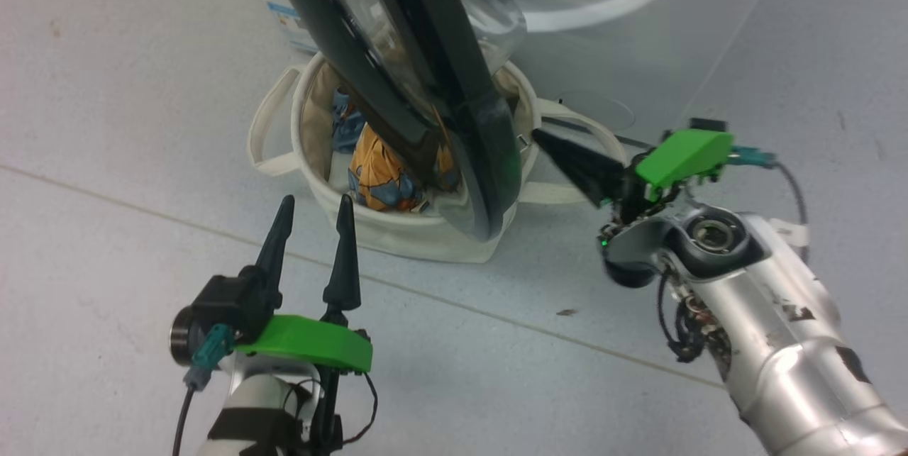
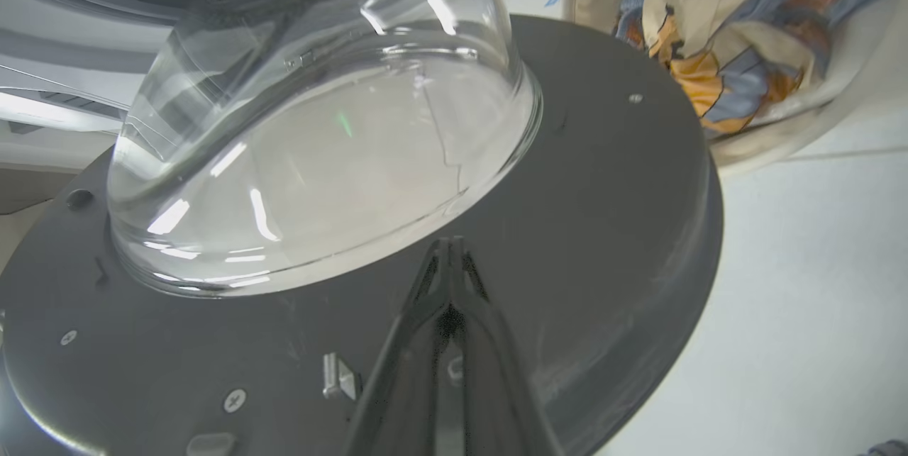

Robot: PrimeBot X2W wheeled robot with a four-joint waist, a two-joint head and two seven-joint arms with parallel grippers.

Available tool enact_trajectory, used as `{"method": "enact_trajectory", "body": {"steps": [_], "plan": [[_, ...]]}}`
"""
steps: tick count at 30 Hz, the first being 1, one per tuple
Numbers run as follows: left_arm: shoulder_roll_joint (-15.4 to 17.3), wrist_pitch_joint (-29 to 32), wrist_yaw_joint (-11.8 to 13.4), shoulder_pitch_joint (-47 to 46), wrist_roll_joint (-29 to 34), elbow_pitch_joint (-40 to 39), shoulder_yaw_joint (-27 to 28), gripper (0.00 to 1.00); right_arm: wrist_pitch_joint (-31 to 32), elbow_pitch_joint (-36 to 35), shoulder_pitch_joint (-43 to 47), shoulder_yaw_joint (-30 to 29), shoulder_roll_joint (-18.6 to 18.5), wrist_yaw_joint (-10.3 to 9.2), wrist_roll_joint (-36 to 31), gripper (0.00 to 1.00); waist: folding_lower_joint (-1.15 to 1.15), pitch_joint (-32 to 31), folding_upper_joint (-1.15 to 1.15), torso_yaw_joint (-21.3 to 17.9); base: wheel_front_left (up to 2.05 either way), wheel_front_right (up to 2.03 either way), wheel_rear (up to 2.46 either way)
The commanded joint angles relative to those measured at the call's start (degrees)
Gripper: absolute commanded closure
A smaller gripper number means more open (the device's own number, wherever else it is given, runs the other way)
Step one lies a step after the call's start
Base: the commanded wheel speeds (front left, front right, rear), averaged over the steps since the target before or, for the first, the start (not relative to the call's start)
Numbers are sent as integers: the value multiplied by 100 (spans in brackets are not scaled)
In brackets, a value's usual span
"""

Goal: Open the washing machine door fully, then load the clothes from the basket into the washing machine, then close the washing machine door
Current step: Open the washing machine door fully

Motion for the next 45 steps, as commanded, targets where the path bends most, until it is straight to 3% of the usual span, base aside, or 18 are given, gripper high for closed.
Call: {"method": "enact_trajectory", "body": {"steps": [1, 5, 9, 11, 14, 19, 25, 26, 27, 33, 45], "plan": [[93, -68, -32, 8, -1, -129, 208, 0, -297, -300, 104, -53, -47, 2, -308, 100, 0, -123, 0, -81, 0, 0, 0], [93, -68, -88, 90, 67, -80, 261, 0, -1505, -1129, 370, 54, -455, 2, -1722, 100, 0, -351, 0, -239, 0, 0, 0], [93, -68, -148, 195, 158, -18, 321, 0, -3459, -1781, 785, 922, -1070, 2, -3918, 100, 0, -608, 0, -440, 0, 0, 0], [93, -68, -173, 271, 192, 10, 361, 0, -4029, -1791, 1007, 1176, -1186, 2, -4402, 100, 0, -755, 0, -551, 0, 0, 0], [93, -68, -205, 388, 240, 36, 414, 0, -4223, -1769, 1262, 1112, -1342, 2, -5218, 100, 0, -936, 0, -721, 0, 0, 0], [93, -68, -239, 560, 331, 51, 517, 0, -4234, -2301, 2274, -3, -965, 2, -6924, 100, 0, -1127, 0, -1008, 0, 0, 0], [93, -68, -252, 588, 363, 47, 534, 0, -4235, -2494, 3013, -639, -664, 2, -7983, 100, 0, -1170, 0, -1167, 0, 0, 0], [93, -68, -253, 597, 368, 50, 536, 0, -4235, -2503, 3088, -707, -646, 2, -8254, 82, 0, -1184, 0, -1186, 0, 0, 0], [93, -68, -253, 605, 371, 55, 540, 0, -4235, -2522, 3166, -819, -564, 2, -8435, 2, 0, -1200, 0, -1203, 0, 0, 0], [93, -68, -276, 639, 439, 83, 585, 0, -4235, -2605, 3449, -1328, -113, 2, -8882, 0, 0, -1229, 0, -1291, 0, 0, 0], [93, -68, -242, 623, 778, 142, 534, 0, -4236, -2660, 3423, -1438, 90, 2, -9156, 0, 0, -1269, 0, -1319, 0, 0, 0]]}}
